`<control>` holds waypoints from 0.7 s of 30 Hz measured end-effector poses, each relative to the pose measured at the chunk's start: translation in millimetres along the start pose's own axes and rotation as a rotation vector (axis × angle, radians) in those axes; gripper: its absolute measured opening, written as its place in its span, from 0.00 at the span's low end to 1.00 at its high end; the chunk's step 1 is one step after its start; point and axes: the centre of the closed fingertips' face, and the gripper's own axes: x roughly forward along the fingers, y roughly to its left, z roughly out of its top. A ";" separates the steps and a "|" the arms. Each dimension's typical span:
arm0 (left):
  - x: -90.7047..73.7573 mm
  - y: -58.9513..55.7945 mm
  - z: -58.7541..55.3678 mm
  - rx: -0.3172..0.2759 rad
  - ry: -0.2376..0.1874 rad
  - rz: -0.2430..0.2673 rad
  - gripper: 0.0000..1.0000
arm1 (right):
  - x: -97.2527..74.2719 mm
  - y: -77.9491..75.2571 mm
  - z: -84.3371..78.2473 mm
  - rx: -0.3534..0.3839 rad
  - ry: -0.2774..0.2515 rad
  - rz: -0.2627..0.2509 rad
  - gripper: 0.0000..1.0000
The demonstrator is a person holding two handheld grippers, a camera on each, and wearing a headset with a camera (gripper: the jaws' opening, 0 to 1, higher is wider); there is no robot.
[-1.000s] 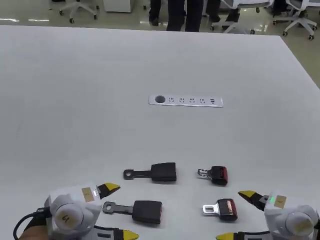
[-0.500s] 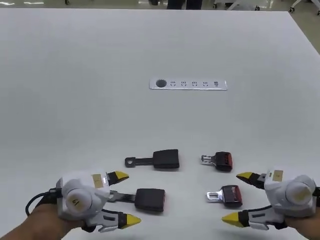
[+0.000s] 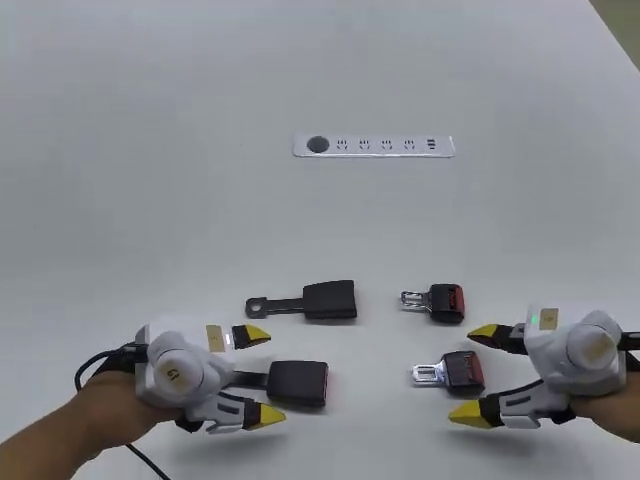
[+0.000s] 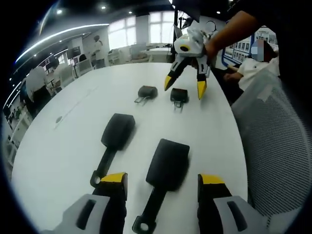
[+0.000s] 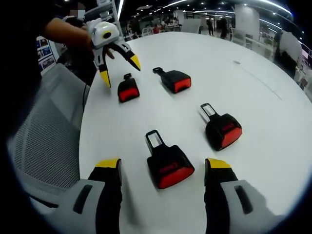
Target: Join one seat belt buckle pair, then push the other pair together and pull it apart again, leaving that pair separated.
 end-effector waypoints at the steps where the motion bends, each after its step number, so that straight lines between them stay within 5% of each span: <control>1: 2.2 0.7 -1.2 0.002 0.002 -0.007 0.58 | 0.8 -0.2 -1.1 -0.003 0.004 0.005 0.69; 11: 17.5 -1.1 -12.1 0.041 0.056 -0.054 0.54 | 6.2 0.7 -8.4 -0.059 0.060 0.056 0.62; 21: 23.8 -1.9 -11.8 0.087 0.051 -0.066 0.38 | 6.4 -3.6 -9.5 -0.139 0.090 0.065 0.54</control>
